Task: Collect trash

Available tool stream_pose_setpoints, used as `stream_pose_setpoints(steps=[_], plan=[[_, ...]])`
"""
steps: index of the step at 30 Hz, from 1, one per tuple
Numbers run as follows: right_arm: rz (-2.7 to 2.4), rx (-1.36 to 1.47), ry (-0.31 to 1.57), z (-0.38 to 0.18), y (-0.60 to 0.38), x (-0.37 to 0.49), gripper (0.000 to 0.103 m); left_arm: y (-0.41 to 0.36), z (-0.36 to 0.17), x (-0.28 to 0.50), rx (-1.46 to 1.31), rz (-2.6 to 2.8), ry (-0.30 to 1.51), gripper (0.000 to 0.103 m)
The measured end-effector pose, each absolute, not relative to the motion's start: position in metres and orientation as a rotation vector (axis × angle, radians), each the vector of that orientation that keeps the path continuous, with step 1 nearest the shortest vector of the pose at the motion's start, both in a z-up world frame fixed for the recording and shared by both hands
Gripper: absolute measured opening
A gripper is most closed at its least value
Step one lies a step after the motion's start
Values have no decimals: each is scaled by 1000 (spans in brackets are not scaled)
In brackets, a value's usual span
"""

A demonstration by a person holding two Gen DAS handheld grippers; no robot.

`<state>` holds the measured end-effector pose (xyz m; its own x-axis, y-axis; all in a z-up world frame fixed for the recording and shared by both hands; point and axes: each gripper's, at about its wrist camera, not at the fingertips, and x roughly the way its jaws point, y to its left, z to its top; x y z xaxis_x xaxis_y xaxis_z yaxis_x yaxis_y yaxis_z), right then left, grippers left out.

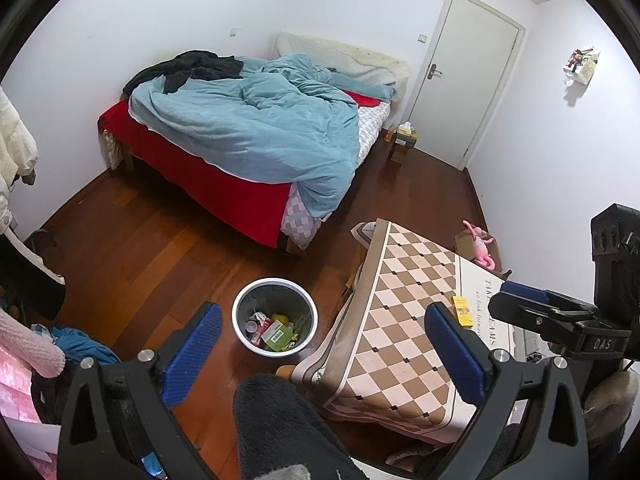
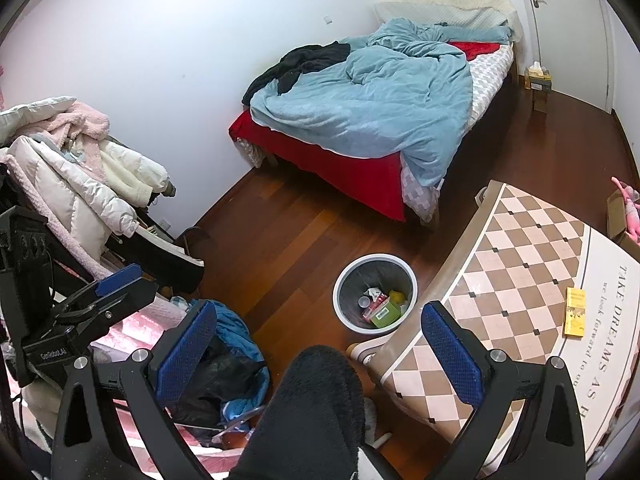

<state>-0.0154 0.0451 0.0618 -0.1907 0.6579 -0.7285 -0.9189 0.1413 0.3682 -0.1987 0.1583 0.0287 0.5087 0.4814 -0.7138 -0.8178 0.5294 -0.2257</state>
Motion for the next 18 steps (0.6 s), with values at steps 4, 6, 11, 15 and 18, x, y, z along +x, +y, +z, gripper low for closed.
stream_pose_setpoints(steps=[4,6,11,15,18], plan=[[1470,-340,996,63,42,-17,103,159,29,-197,-598,838,637,103],[1470,-335,993,64,41,-18,103,159,29,-196,-597,836,636,103],[1469,-330,994,64,41,-18,103,158,30,-194,-598,830,636,103],[1468,-329,994,65,42,-18,103,159,30,-192,-600,827,636,103],[1466,-328,994,65,42,-18,103,159,30,-193,-601,826,635,103]])
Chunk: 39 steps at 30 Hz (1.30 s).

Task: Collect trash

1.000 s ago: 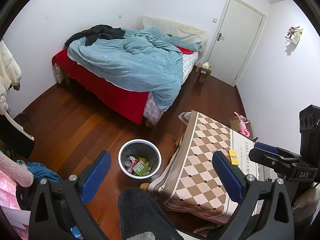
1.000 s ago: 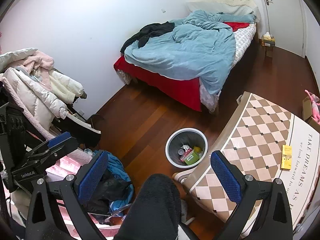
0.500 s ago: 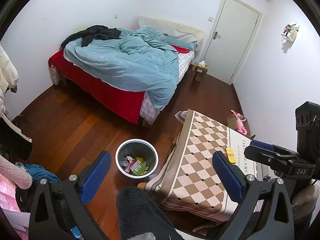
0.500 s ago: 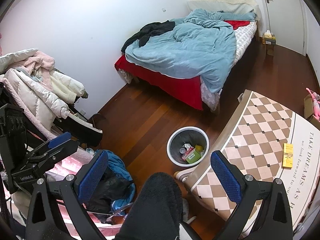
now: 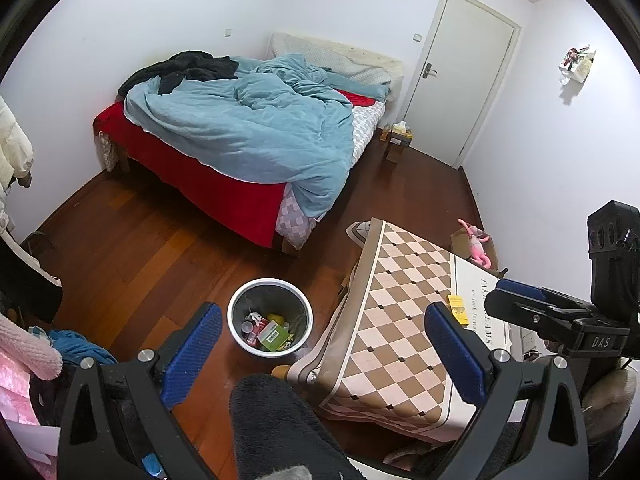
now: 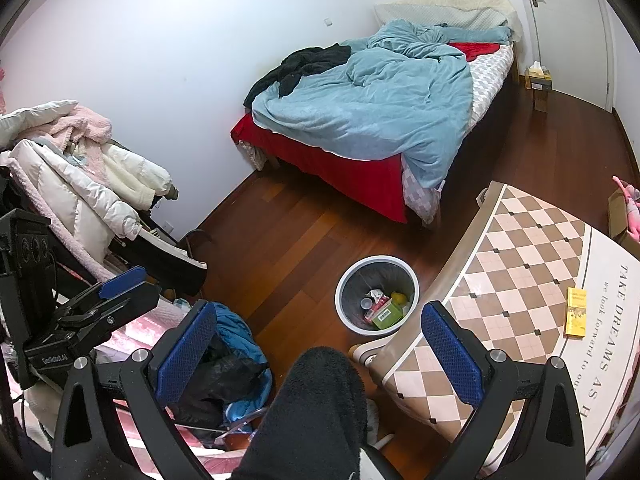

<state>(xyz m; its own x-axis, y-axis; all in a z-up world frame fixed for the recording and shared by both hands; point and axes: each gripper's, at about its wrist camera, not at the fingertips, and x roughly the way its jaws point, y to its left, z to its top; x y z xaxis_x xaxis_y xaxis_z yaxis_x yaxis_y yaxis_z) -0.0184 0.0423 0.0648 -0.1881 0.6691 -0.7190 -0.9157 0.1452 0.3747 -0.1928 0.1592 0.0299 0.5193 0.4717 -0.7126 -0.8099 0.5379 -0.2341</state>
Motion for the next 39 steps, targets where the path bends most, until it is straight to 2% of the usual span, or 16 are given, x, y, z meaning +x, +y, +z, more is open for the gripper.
stream_pose_setpoints(steps=[39], plan=[[1474,-307,998,70,40,-21,103,154,30,-183,-607,797,621,103]])
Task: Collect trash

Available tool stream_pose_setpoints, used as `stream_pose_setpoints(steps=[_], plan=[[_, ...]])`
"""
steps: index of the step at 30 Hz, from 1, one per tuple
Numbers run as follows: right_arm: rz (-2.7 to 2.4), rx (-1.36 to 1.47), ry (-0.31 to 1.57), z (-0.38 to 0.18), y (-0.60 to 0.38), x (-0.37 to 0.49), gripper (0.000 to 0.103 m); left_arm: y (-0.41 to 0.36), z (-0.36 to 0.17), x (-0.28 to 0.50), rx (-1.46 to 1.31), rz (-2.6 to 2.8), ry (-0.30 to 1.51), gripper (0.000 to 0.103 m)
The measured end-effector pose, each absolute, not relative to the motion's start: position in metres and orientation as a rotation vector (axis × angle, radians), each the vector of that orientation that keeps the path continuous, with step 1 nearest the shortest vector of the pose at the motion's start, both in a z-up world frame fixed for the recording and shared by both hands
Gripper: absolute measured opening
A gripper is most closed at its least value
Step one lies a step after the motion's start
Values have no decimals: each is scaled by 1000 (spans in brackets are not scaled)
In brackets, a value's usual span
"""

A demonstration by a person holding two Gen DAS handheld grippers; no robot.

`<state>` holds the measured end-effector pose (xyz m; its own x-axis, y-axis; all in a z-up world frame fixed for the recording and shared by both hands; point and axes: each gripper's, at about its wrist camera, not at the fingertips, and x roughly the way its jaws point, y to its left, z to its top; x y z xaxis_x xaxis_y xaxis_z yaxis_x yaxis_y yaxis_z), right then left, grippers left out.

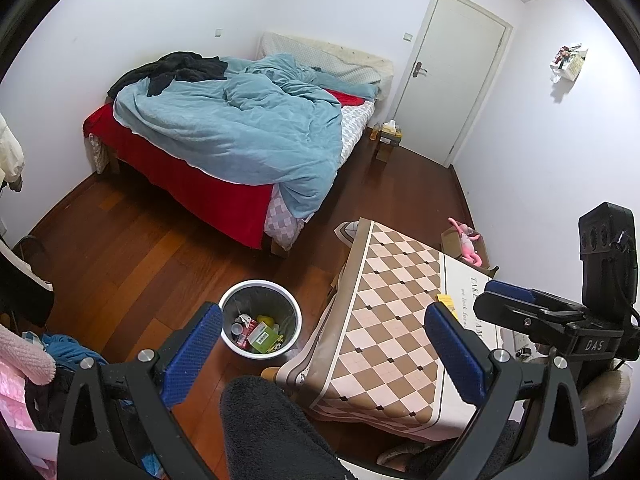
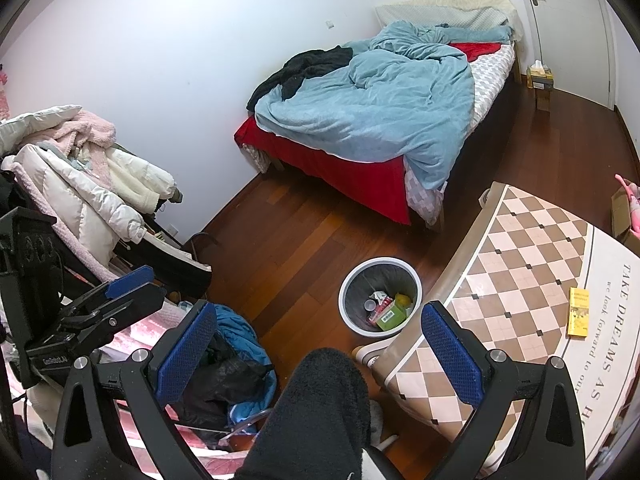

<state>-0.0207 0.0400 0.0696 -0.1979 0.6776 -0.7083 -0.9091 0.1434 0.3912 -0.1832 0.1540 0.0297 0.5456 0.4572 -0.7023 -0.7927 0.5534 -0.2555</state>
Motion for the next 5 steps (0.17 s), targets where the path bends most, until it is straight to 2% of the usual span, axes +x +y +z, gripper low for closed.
stream_pose_setpoints(steps=[5], plan=[[1474,-306,1004,69,38,-21,103,155,30,-181,-605,794,624,103]])
